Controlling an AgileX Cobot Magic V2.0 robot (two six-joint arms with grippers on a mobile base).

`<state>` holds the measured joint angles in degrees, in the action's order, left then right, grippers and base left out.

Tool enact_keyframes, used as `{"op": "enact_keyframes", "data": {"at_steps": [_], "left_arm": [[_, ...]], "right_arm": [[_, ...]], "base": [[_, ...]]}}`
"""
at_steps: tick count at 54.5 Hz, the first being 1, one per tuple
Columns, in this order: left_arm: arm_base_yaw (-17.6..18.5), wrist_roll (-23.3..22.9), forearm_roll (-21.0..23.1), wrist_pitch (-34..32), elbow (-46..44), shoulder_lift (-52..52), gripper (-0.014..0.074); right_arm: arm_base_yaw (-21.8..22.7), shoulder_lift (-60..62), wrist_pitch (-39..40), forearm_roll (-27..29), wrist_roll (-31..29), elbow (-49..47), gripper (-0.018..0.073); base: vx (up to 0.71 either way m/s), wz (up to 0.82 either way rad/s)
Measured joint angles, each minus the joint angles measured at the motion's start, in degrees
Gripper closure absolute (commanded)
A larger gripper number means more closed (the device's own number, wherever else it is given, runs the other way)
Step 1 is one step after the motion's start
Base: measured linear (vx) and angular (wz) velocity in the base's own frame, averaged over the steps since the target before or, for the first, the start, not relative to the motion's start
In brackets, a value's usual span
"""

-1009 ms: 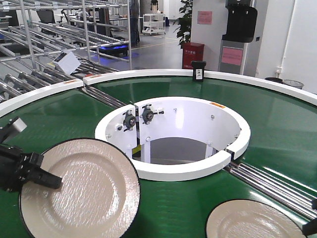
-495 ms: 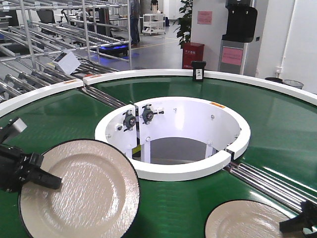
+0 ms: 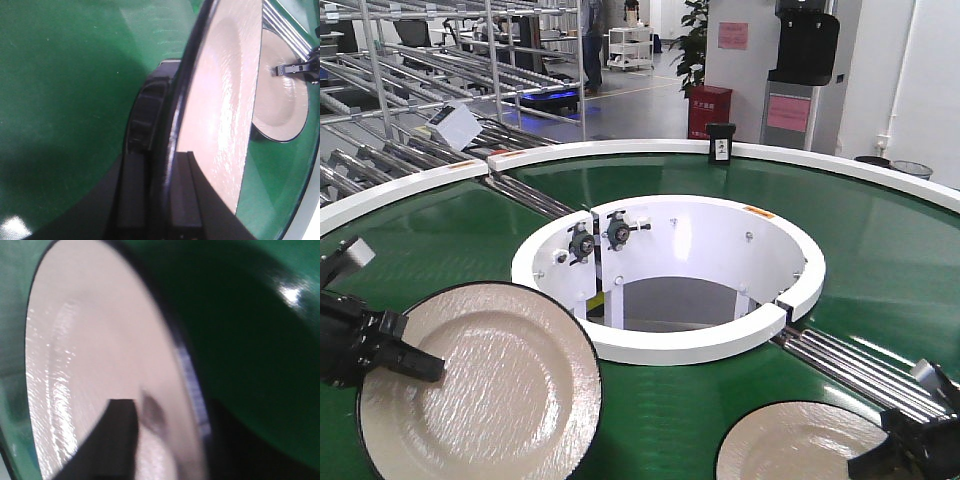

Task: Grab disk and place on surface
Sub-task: 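Close each gripper on the rim of its cream plate, then lift both plates upright off the conveyor with both grippers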

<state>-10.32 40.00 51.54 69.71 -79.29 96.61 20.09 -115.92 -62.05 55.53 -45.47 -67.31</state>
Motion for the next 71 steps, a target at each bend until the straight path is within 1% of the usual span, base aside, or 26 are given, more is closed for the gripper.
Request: {"op": "enact_keyframes", "data": {"at_steps": [5, 11, 19, 26, 31, 41, 44, 49, 52, 61, 70, 71], "left_arm": [[0.0, 0.2, 0.0, 0.0, 0.0, 0.0, 0.0601], [0.0, 0.2, 0.0, 0.0, 0.0, 0.0, 0.0601], [0.0, 0.0, 0.1, -0.1, 0.0, 0.0, 0.0601], [0.0, -3.0, 1.2, -0.4, 0.0, 0.0, 0.0601], [0.0, -5.4, 2.7, -0.8, 0.0, 0.0, 0.0601], [0.2, -7.5, 7.7, -2.2, 0.0, 0.0, 0.0598], [0.7, -8.6, 8.6, -3.0, 0.0, 0.0, 0.0598], [2.6, -12.0, 9.1, -5.1, 0.0, 0.0, 0.0598], [4.3, -13.4, 9.1, -6.0, 0.0, 0.0, 0.0598], [11.3, -16.9, 9.6, -7.9, 0.0, 0.0, 0.0598], [17.1, -21.2, 10.6, -11.0, 0.0, -0.2, 0.0598], [17.3, -21.7, 10.6, -11.3, 0.0, -0.2, 0.0598]], "right_arm": [[0.2, 0.2, -0.9, 1.4, 1.9, -0.2, 0.0575], [0.3, 0.3, -1.6, 2.1, 3.7, -0.4, 0.0573], [0.0, 0.0, -2.7, 4.0, 4.3, -0.1, 0.0568], [-0.2, 1.7, -2.7, 7.5, 4.3, 0.1, 0.0567], [-0.2, 4.8, -2.1, 8.5, 4.9, 0.1, 0.0567], [-0.2, 14.6, -2.2, 8.5, 12.6, 0.1, 0.0567], [-0.2, 18.1, -2.1, 8.5, 14.2, 0.1, 0.0567], [-0.2, 24.2, -1.7, 8.5, 16.3, 0.3, 0.0567], [-0.2, 27.0, -1.7, 8.6, 17.7, 0.3, 0.0567], [-0.2, 34.9, -2.5, 10.7, 22.1, -0.3, 0.0566], [-0.3, 37.0, -4.7, 10.6, 27.6, -7.3, 0.0566], [-0.5, 37.0, -4.7, 10.6, 28.1, -8.0, 0.0566]], "base": [[0.00, 0.00], [0.00, 0.00], [0.00, 0.00], [0.00, 0.00], [0.00, 0.00], [0.00, 0.00], [0.00, 0.00], [0.00, 0.00], [0.00, 0.00], [0.00, 0.00], [0.00, 0.00], [0.00, 0.00]]}}
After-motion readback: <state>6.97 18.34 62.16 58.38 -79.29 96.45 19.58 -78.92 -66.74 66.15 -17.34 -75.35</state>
